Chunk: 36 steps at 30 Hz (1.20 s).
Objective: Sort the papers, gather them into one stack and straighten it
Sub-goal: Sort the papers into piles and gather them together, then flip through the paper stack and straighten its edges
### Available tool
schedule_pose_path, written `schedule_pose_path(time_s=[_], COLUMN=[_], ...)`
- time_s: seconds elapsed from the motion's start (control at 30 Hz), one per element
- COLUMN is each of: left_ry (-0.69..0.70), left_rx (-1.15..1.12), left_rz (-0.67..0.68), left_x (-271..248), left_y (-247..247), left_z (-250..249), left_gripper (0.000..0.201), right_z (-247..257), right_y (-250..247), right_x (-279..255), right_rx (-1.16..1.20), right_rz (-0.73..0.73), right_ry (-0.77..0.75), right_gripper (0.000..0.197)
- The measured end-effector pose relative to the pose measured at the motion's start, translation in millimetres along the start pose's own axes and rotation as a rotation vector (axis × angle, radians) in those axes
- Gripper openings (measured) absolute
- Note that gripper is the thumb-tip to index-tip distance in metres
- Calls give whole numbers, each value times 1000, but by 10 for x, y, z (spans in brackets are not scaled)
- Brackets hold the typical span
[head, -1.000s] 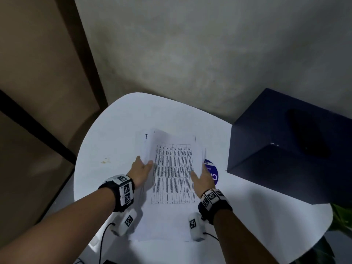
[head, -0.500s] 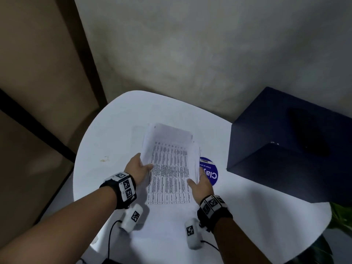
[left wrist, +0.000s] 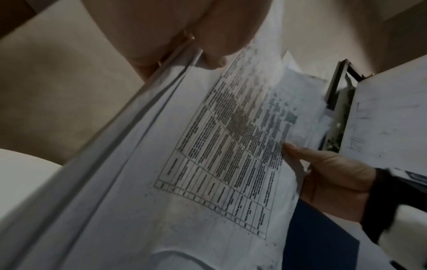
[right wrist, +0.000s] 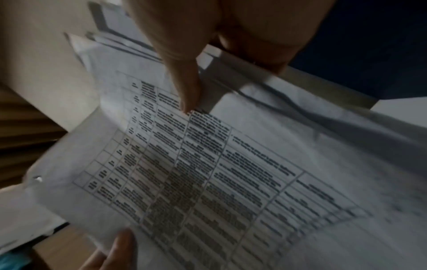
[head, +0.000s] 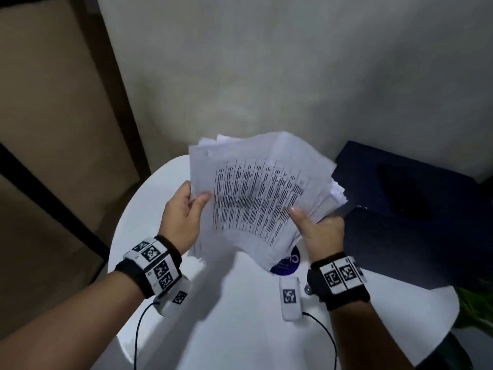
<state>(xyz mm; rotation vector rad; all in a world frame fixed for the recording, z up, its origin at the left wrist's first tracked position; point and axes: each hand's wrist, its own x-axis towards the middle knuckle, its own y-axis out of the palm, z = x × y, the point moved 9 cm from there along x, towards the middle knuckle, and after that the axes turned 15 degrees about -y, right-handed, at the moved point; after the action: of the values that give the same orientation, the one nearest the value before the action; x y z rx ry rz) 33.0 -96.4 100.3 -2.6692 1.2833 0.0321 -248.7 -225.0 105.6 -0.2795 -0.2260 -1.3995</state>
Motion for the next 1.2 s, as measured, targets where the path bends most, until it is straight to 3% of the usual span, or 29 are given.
schedule_pose_path(time_s=[0.1, 0.2, 0.3, 0.4, 0.47, 0.53, 0.6, 0.73, 0.93, 1.07, 1.2], left_ry=[-9, -65, -123, -85, -51, -14, 8, 54, 104, 153, 188], left_rx=[163, 122, -95, -138, -65, -28, -60, -139, -273, -251, -239], left_rz=[28, 13, -74, -106, -35, 57, 78, 17, -47, -140, -138], left_x=[-52, -41, -15, -15, -22, -55, -66, -113, -162, -159, -161], left_y=[-3, -27, -116, -181, -132, -69, -51, -36, -80, -121, -104], left_z=[155, 269, 249, 164, 109, 34, -48, -181, -273, -410, -525], left_gripper=[15, 12, 14, 7, 10, 22, 38, 45, 51, 31, 30], right_z=[10, 9, 104, 142, 183, 308, 494, 740, 825, 792, 804], right_y=[16, 100, 100, 52, 17, 48, 134, 244, 179, 147, 212], right_x=[-179, -219, -204, -233, -270, -284, -248, -208, -247, -261, -306], right_rx=[16, 28, 32, 22, -9, -13, 26, -29, -74, -50, -87], right_rz=[25, 47, 2, -30, -51, -60, -74, -105, -193, -262, -225], right_ry=[-1, 8, -8, -8, -21, -79, -162, -323, -373, -333, -346], right_gripper=[29, 40, 27, 20, 31, 52, 58, 30, 12, 15, 22])
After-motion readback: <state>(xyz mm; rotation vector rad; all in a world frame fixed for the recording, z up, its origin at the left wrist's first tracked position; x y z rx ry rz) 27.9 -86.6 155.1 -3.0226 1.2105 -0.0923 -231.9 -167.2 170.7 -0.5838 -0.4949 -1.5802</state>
